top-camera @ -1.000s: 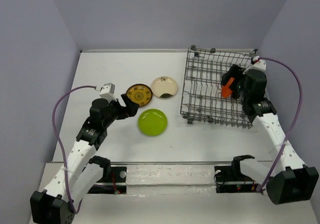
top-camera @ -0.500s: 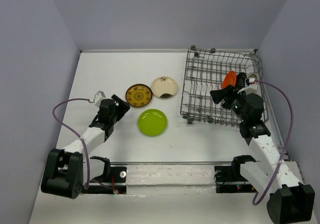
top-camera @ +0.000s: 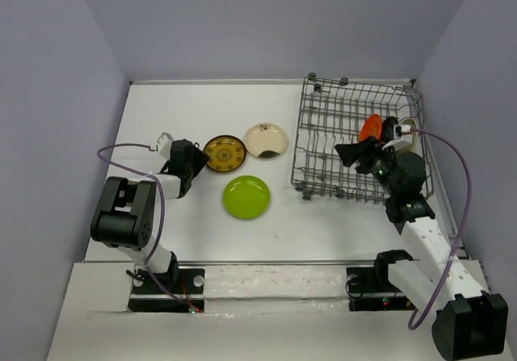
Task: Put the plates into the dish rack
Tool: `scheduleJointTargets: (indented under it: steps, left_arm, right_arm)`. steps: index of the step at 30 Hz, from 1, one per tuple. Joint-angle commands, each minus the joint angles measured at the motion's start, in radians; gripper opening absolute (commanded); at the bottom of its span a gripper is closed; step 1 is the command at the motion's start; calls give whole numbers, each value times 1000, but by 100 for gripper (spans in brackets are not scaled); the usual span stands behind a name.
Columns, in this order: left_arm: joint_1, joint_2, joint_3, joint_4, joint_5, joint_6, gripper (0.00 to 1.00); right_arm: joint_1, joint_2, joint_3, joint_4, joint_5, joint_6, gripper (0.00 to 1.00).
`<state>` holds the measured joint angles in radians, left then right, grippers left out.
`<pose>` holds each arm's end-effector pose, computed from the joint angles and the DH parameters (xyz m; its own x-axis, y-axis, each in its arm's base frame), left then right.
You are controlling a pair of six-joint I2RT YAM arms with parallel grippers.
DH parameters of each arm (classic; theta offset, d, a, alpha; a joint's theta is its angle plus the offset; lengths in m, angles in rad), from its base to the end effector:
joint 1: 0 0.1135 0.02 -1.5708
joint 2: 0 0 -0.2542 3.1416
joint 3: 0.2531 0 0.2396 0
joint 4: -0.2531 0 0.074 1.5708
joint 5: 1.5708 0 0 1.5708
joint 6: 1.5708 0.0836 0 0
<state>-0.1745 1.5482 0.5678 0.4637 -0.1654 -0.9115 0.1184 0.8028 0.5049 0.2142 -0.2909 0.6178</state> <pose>0.3267 -0.0436 0.1310 -0.3220 -0.7349 -0.5969 -0.3660 0.6780 -0.6374 0.2318 0.0517 0.2727 -0.2976 0.5234 -0.7984 -0.2755 0.7536 0.5968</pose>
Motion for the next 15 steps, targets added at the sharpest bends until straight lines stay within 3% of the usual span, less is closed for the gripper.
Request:
scheduleJointTargets:
  steps: [1, 3, 15]
  left_arm:
    - [3, 56, 55, 52, -8, 8, 51]
    - [3, 64, 63, 55, -6, 20, 39]
    - [4, 115, 132, 35, 36, 141, 38]
  right_arm:
    - [17, 9, -14, 73, -25, 5, 79]
    - [17, 10, -14, 74, -24, 3, 79]
    - [58, 53, -9, 85, 7, -20, 79]
